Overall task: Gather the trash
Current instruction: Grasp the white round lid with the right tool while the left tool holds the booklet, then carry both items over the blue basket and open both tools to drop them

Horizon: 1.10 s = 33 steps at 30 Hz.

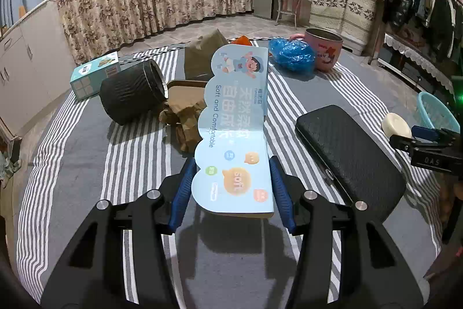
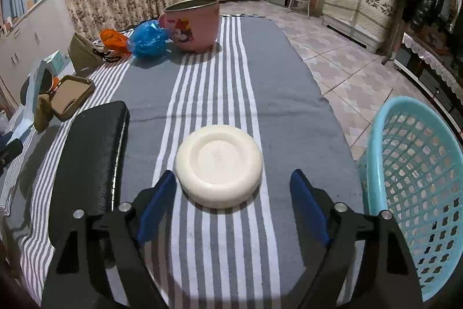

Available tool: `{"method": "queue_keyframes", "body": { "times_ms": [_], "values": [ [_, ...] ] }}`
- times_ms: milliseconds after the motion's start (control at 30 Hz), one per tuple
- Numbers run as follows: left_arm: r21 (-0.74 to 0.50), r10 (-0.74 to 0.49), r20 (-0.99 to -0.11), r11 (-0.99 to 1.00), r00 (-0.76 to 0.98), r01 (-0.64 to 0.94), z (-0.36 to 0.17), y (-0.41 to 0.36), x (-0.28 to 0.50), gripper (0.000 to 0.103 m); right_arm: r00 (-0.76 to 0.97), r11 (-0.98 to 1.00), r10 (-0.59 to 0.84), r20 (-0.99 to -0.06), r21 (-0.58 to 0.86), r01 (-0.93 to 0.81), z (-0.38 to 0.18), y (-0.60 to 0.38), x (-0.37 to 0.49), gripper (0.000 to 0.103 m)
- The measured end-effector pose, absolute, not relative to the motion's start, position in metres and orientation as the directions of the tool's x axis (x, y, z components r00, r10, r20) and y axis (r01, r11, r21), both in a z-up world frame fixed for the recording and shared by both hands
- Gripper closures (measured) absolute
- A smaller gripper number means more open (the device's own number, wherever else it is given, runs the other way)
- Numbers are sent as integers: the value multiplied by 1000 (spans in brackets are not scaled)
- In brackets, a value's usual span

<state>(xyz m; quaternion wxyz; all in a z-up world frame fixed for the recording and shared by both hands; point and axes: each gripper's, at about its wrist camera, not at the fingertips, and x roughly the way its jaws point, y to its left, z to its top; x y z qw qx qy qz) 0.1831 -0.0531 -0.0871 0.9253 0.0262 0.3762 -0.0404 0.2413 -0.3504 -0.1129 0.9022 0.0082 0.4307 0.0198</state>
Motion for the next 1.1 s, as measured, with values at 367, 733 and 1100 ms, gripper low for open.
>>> {"method": "queue_keyframes", "body": {
  "times_ms": [367, 733, 1100],
  "values": [
    [34, -55, -657, 994, 752, 103, -67, -74, 184, 53, 708, 998, 60, -704, 22, -63, -83, -359, 226, 43],
    [42, -173, -560, 971, 810, 237, -27, -159, 181, 53, 803, 990, -116, -584, 0, 142, -26, -451, 181, 43],
    [8, -353, -523, 908, 776, 418, -26, -276, 180, 53, 785, 944, -267, -559, 14, 331, -18, -541, 154, 43]
  ]
}}
